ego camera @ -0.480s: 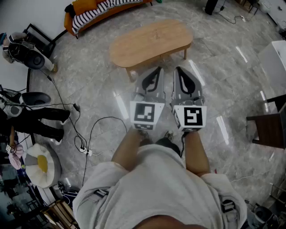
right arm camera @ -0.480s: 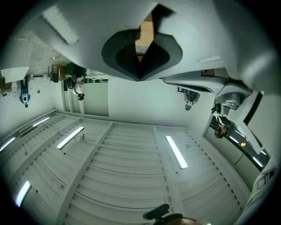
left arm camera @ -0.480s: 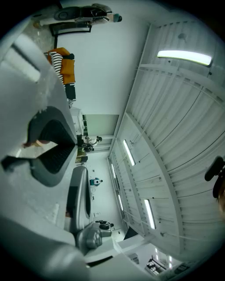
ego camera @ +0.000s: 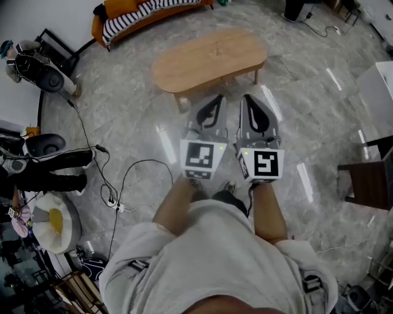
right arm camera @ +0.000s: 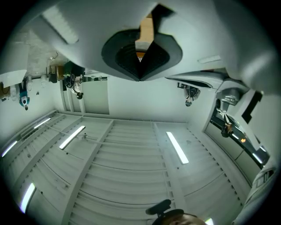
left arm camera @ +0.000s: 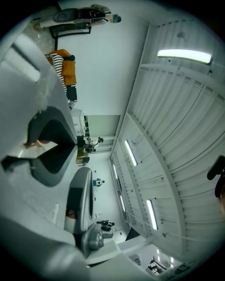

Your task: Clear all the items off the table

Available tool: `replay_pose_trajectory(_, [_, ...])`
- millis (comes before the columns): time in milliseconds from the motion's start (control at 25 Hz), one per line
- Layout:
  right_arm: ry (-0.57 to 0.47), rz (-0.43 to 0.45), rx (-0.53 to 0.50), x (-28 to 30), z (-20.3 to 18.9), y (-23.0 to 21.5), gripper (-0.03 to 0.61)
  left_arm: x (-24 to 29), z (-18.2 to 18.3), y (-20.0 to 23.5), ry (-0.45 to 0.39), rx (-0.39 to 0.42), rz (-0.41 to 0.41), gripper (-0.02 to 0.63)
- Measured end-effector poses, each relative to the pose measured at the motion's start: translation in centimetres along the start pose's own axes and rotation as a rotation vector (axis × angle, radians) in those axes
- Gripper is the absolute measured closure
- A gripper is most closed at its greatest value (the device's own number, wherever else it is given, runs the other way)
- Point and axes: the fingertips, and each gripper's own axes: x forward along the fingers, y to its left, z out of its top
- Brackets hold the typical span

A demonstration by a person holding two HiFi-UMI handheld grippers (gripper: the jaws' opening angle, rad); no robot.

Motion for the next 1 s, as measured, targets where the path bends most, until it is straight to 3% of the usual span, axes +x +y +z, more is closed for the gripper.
replay_pose_trajectory(320, [0.007, -0.008, 0.019, -0.5, -1.3, -2.5, 0.572, 0.8, -0.9, -0.1, 0.013, -0.076, 0.027, 0.593])
replay_pose_trajectory(600, [0.030, -0.015, 0.028, -0.6, -2.9, -5.4, 0.572, 2.3, -1.6, -0.4, 0.019, -0.068, 0.065, 0.592])
replay_pose_trajectory(1000, [0.065, -0.021, 0.019, 7.3, -4.8, -6.3, 0.572, 9.2, -3.3, 4.6, 0.039, -0.093, 0.021, 0.592])
